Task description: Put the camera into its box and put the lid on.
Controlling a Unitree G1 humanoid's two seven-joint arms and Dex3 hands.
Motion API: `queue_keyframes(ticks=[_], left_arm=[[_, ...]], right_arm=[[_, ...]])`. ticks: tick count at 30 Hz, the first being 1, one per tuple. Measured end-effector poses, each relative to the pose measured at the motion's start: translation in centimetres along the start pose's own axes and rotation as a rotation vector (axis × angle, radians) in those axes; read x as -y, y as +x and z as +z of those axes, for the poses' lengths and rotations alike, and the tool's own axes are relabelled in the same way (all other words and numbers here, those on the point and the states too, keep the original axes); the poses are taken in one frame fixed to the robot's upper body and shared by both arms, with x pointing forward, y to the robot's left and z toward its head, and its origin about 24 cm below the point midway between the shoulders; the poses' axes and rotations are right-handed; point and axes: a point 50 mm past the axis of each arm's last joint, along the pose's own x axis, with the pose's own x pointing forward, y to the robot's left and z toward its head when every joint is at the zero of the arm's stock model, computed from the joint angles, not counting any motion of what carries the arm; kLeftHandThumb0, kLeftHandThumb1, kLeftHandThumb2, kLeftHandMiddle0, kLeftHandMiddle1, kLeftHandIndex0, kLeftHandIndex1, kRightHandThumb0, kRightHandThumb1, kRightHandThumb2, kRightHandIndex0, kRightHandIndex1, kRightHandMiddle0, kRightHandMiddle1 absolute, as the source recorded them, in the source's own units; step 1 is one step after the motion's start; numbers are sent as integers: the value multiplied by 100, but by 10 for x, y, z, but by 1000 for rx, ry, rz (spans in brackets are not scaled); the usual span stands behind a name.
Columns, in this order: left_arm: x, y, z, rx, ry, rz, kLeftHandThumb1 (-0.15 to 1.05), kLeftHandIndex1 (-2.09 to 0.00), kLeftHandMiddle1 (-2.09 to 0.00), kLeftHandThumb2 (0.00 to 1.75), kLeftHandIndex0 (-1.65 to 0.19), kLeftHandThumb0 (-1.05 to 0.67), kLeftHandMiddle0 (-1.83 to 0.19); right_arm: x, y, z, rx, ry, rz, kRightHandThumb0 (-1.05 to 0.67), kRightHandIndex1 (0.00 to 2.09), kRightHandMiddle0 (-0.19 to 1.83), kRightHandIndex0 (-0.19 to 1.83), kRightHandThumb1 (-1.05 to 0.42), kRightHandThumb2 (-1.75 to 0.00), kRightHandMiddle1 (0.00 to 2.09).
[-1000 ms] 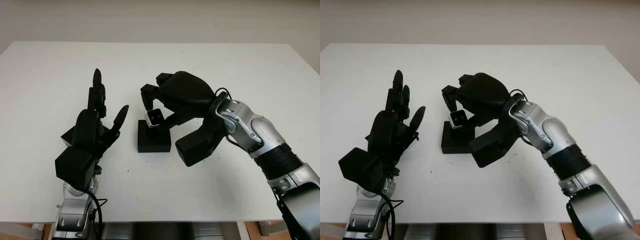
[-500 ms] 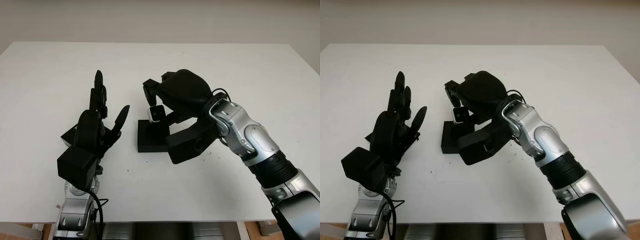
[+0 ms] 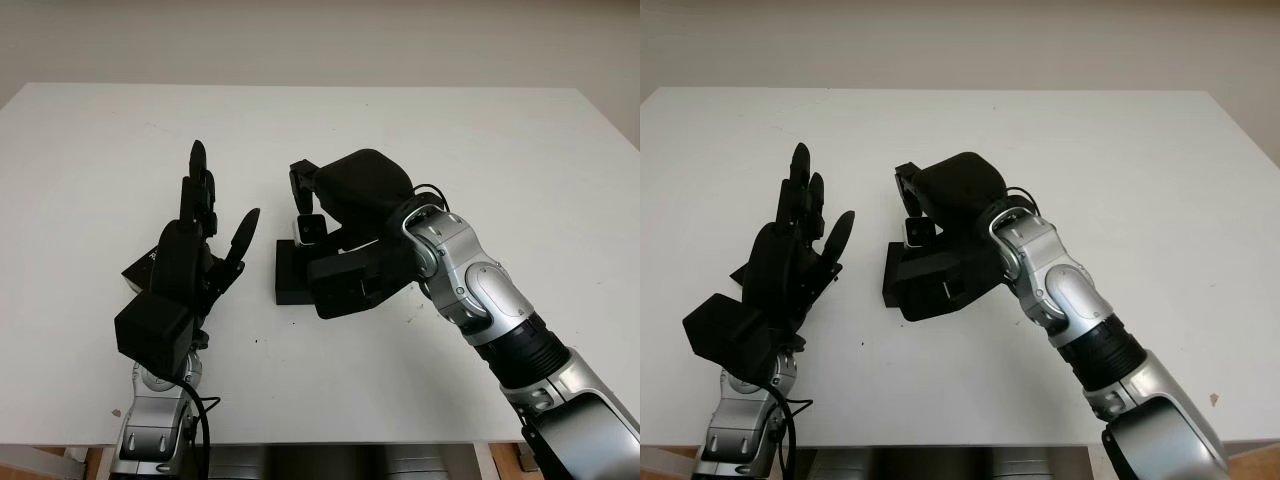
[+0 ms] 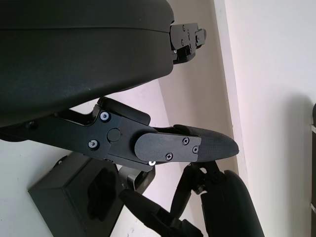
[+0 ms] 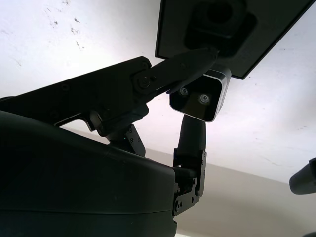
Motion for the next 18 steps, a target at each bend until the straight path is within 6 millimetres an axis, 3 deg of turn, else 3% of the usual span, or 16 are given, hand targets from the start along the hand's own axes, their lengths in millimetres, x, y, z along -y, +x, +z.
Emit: queue_keyframes(ticks=[2,4,8,18], left_arm=[[0,0,0,0,0,0,105,-5,-5,33,15,-67,12],[0,0,0,0,-1,1,105,-5,-5,32,15,-67,13],[0,0,0,3,-1,0,105,-5,-5,33,15,-67,12],[0,0,0,6,-13,0,105,-5,-5,32,16,-67,13]], right_arm=[[1,-2,1,-1,3,0,-36,209,7,59,-105,-14,147],[2,-3,3,6,5,-6,-35,209,10,59,-105,-13,165],[1,-6,4,14,7,3,-36,209,12,64,-105,-14,173],[-2,-9,8,10,-53,109,-39,209,18,53,-105,-15,134]])
